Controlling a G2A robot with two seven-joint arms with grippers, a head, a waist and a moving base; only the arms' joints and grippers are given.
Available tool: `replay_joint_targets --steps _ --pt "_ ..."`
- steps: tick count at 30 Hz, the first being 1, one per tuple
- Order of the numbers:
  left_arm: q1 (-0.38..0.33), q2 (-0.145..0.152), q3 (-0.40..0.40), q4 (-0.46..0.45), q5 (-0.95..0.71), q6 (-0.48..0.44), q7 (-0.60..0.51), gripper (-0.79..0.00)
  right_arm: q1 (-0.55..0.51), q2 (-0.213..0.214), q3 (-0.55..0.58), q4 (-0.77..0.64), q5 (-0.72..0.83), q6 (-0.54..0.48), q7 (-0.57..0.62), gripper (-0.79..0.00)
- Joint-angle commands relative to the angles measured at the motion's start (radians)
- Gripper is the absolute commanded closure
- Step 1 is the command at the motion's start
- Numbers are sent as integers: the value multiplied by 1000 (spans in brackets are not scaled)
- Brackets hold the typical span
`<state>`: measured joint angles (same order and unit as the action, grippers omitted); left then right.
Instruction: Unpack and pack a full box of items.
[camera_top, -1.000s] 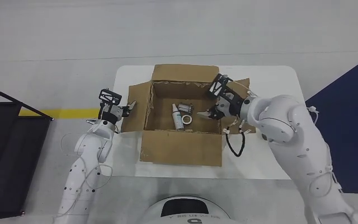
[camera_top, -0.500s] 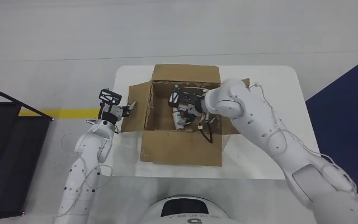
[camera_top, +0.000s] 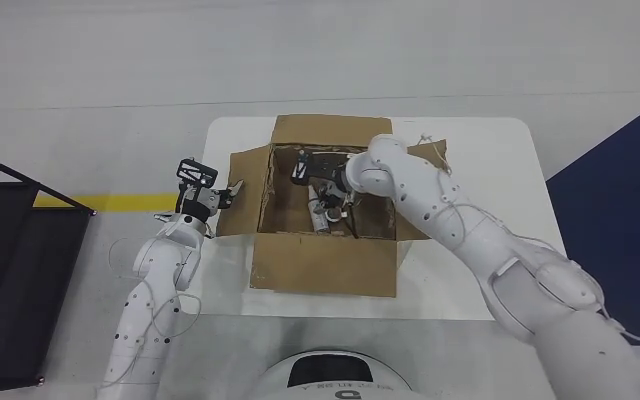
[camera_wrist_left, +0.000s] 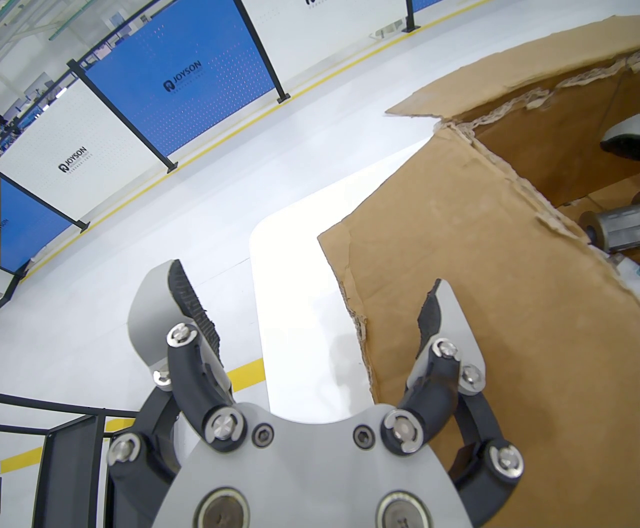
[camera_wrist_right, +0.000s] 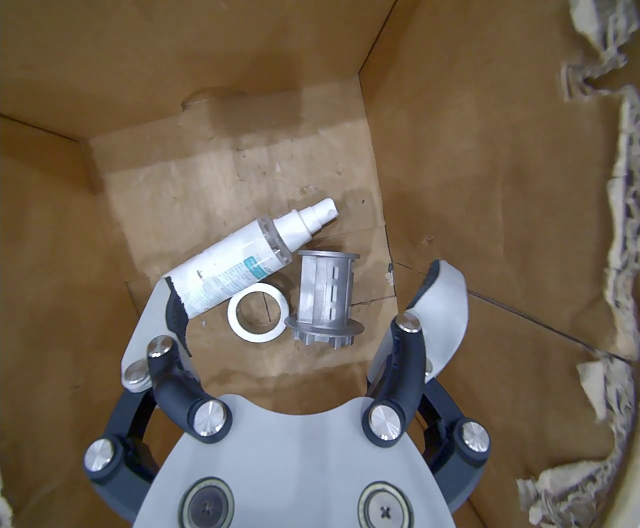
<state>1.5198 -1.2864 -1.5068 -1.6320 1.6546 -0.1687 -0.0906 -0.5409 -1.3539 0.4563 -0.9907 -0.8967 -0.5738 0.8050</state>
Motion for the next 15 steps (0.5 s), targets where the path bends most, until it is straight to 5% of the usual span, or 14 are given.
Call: replay_joint_targets --steps 1,7,15 --pt "0 0 0 0 0 0 0 -785 12 -17 -14 48 -6 5 -3 -634" --pt "0 0 0 0 0 0 0 -785 42 -70 -55 167 -25 36 20 -391" --pt "0 0 0 0 0 0 0 -785 64 -132 -88 271 -31 43 29 -366"
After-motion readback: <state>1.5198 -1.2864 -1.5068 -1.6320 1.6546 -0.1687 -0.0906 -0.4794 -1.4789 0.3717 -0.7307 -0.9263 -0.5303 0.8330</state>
